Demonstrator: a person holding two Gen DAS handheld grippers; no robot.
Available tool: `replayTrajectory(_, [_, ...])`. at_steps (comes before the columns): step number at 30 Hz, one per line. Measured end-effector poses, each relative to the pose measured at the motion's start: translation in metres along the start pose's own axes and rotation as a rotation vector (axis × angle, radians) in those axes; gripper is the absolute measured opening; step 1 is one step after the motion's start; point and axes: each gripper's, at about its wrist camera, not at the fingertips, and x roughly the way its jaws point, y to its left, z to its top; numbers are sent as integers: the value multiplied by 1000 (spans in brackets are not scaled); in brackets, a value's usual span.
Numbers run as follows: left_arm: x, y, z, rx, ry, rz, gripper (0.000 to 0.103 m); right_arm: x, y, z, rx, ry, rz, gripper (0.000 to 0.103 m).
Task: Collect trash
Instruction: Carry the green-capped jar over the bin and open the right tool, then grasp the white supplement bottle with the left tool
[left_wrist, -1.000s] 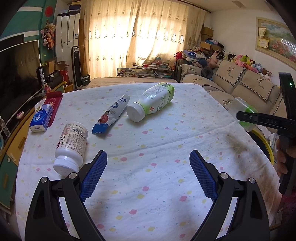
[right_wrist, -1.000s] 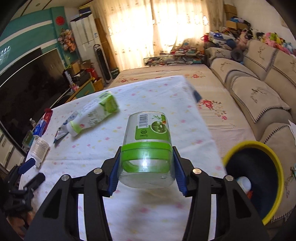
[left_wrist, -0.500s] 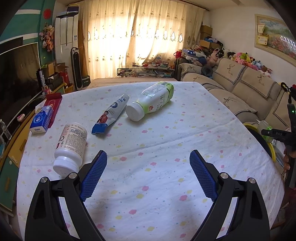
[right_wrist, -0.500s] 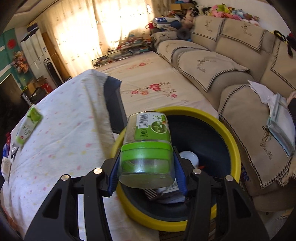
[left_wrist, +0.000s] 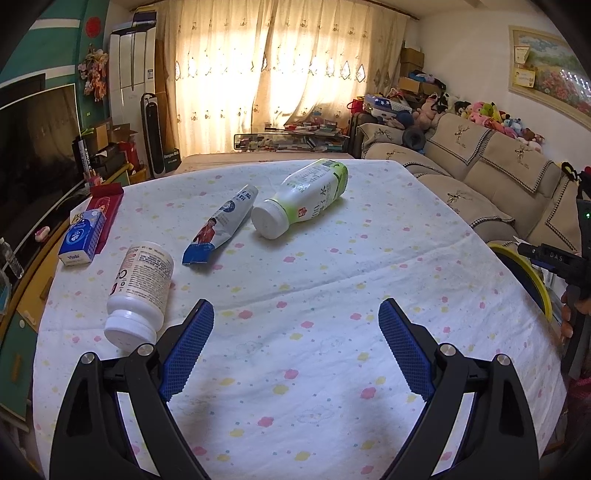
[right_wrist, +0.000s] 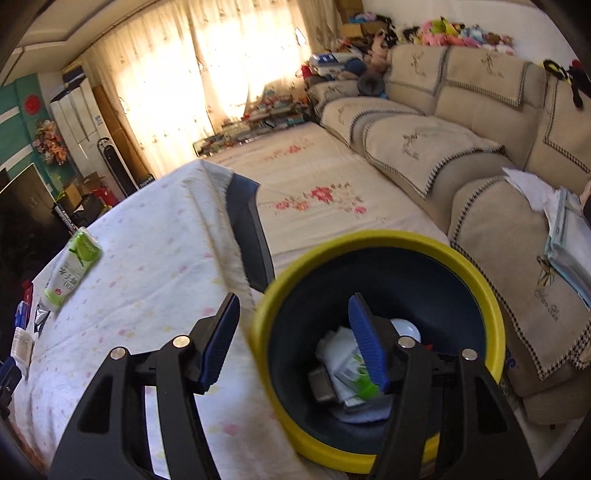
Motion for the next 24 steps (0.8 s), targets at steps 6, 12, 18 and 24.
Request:
replayTrajectory(6, [-13,5,2,-22,-20,22,90,-16,29,-2,-95,-99,-18,58])
replayTrajectory(12, [-39,34,-3,-47,-15,147,90,-23,37,-3,-138,-145,-27,58])
replayTrajectory(18, [-41,81,-9,-188,37,194,90,-29,45,-7,-182,-183,-46,62])
replayTrajectory(24, [-10,96,0,-204,107,183,90,-27,49,-7,-210,-168,-42,63])
